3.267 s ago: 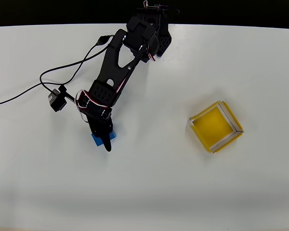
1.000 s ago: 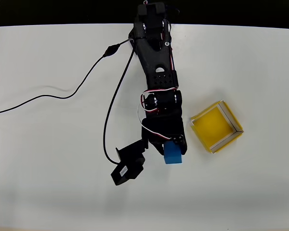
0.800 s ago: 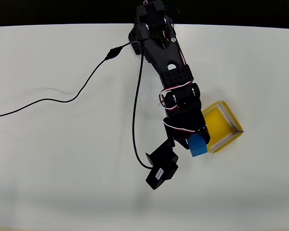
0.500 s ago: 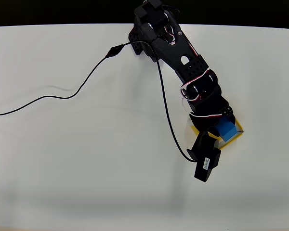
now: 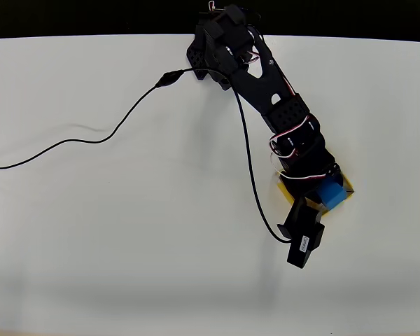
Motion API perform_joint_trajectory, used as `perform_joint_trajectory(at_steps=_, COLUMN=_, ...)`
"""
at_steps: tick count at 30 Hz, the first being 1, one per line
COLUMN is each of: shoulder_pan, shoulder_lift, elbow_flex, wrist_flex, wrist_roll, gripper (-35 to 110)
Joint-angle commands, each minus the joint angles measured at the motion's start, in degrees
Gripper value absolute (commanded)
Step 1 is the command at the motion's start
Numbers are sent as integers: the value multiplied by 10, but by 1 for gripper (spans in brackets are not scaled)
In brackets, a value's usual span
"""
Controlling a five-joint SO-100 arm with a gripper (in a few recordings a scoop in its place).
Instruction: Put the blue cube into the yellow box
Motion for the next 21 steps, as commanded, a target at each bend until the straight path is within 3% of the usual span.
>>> perform_joint_trajectory(at_steps=1, shoulder_pan=-1, shoulder_lift=17, elbow_flex=-14, wrist_flex=-11, wrist_roll=5, gripper=17)
perform_joint_trajectory(at_steps=7, shoulder_pan=5, shoulder_lift=7, elbow_flex=25, wrist_flex=-16, wrist_roll=19, gripper=18)
perform_joint_trajectory(at_steps=21, shoulder_pan=18, shoulder_lift=14, elbow_flex=60, wrist_flex=-119, wrist_roll=60, gripper=37)
